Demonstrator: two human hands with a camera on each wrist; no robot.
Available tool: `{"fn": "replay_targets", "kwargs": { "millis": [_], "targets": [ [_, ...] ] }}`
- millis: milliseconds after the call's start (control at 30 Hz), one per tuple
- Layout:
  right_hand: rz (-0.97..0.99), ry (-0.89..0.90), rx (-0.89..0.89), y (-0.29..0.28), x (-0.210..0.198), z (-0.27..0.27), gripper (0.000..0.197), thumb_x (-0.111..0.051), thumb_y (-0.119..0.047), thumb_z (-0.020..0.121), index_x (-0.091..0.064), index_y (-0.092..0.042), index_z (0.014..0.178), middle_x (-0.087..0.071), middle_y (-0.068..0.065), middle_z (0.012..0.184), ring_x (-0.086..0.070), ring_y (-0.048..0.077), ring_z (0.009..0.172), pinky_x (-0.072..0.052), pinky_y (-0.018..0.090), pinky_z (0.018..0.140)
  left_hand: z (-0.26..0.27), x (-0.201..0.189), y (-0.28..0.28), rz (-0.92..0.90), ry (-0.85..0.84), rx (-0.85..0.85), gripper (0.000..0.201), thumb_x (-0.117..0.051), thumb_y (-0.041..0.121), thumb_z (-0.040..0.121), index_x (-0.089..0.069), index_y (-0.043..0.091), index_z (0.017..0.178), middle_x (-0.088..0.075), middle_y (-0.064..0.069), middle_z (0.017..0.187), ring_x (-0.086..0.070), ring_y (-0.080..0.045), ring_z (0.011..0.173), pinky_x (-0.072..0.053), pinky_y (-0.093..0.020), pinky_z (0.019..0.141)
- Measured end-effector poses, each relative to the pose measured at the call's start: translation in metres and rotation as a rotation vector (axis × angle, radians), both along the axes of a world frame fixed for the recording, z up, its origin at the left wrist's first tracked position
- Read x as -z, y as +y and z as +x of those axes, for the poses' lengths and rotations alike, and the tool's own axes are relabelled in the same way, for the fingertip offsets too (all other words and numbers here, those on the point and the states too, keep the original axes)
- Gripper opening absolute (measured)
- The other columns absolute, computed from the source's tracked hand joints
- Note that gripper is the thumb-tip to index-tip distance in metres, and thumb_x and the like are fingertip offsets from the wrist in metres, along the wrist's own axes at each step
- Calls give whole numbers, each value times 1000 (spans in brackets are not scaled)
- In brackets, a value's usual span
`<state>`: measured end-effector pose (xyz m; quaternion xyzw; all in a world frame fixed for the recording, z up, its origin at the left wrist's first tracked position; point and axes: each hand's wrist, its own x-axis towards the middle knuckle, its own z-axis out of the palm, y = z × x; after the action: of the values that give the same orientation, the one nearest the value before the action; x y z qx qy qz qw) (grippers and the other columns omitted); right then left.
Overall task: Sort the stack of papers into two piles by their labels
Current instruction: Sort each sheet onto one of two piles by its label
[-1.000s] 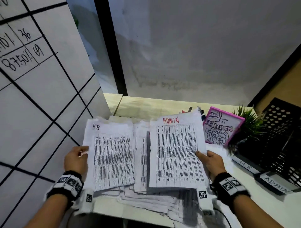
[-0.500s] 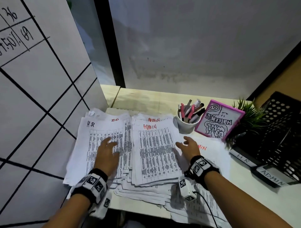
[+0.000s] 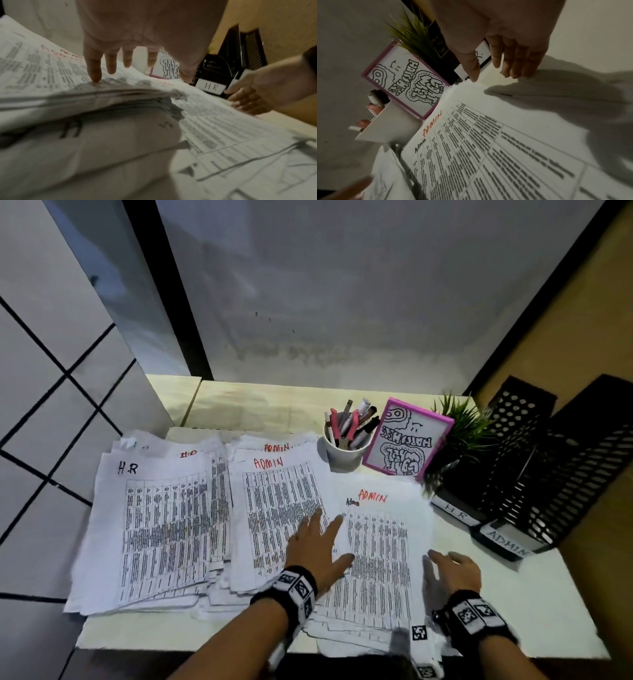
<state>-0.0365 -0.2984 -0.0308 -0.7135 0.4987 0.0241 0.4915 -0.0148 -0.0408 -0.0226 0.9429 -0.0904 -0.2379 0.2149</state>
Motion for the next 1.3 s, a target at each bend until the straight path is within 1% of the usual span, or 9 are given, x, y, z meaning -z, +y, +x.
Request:
{"fn": "replay_targets", "kwargs": {
  "millis": [233, 333, 400, 533, 733, 867, 1067, 1200, 1300],
  "targets": [
    [49, 33, -41, 12, 0, 4, 42, -76, -15, 78, -56, 22, 78, -47, 11, 70, -43, 25, 63, -33, 28, 52, 15, 9, -22, 173, 68, 237, 73, -33, 76, 83, -40, 28, 137, 33, 7, 154, 18, -46, 141, 2, -70, 108],
    [35, 116, -176, 10, 4, 14, 41, -76, -31, 79, -53, -4, 58, -55, 11, 74, -48, 22, 69, -43, 31, 66, 12, 3, -17, 155, 97, 132, 64, -36, 68, 88, -41, 22, 133, 21, 2, 158, 4, -48, 142, -16, -63, 111],
    [44, 162, -250, 13, 3, 20, 36, -78, -36, 77, -51, -16, 61, -59, 10, 81, -53, 22, 76, -47, 31, 75, 10, 3, -10, 148, 88, 83, 59, -42, 58, 91, -35, 21, 136, 10, -4, 160, -9, -47, 142, -33, -54, 108],
    [128, 139, -233, 24, -1, 19, 22, -80, -4, 60, -61, 3, 70, -61, 13, 63, -54, 23, 54, -43, 26, 51, 6, 2, 1, 144, 23, 83, 48, -52, 35, 89, -34, 17, 130, -17, -9, 154, -26, -41, 136, -48, -46, 93],
    [-90, 137, -602, 35, -27, 23, 26, -74, 5, 71, -54, -3, 85, -59, 12, 80, -59, 28, 77, -45, 27, 65, 5, 9, 1, 173, 45, 109, 53, -57, 21, 91, -29, 14, 135, -9, -9, 158, -13, -43, 142, -48, -46, 94],
    [-182, -29, -644, 27, -65, 12, 21, -67, 11, 73, -57, -5, 82, -63, 10, 70, -62, 23, 55, -46, 22, 45, 2, 12, 1, 135, 56, 82, 58, -48, 31, 94, -20, 19, 144, -5, -7, 160, -8, -40, 145, -45, -47, 99],
    [-67, -241, -573, -12, -118, -4, 21, -75, 11, 73, -56, 3, 79, -60, 19, 67, -57, 8, 38, -44, 20, 37, 6, -18, 4, -300, 114, -175, 79, -40, 70, 86, -26, 20, 146, -36, -2, 150, -39, -19, 135, -34, -33, 107],
    [106, -343, -521, -26, -128, -2, 27, -79, 3, 68, -59, 6, 86, -70, 15, 68, -69, 15, 60, -56, 23, 53, 18, -55, -14, -774, 278, -362, 89, -62, 79, 64, -43, 24, 131, -52, -4, 137, -52, -18, 121, -41, -41, 106],
    [170, -378, -485, -26, -121, 6, 49, -89, -12, 55, -60, 4, 92, -74, 17, 82, -74, 22, 75, -59, 25, 62, 25, -82, -26, -1102, 347, -558, 70, -76, 35, 78, -38, 21, 135, -57, -3, 126, -59, -14, 108, -43, -42, 105]
  ]
}}
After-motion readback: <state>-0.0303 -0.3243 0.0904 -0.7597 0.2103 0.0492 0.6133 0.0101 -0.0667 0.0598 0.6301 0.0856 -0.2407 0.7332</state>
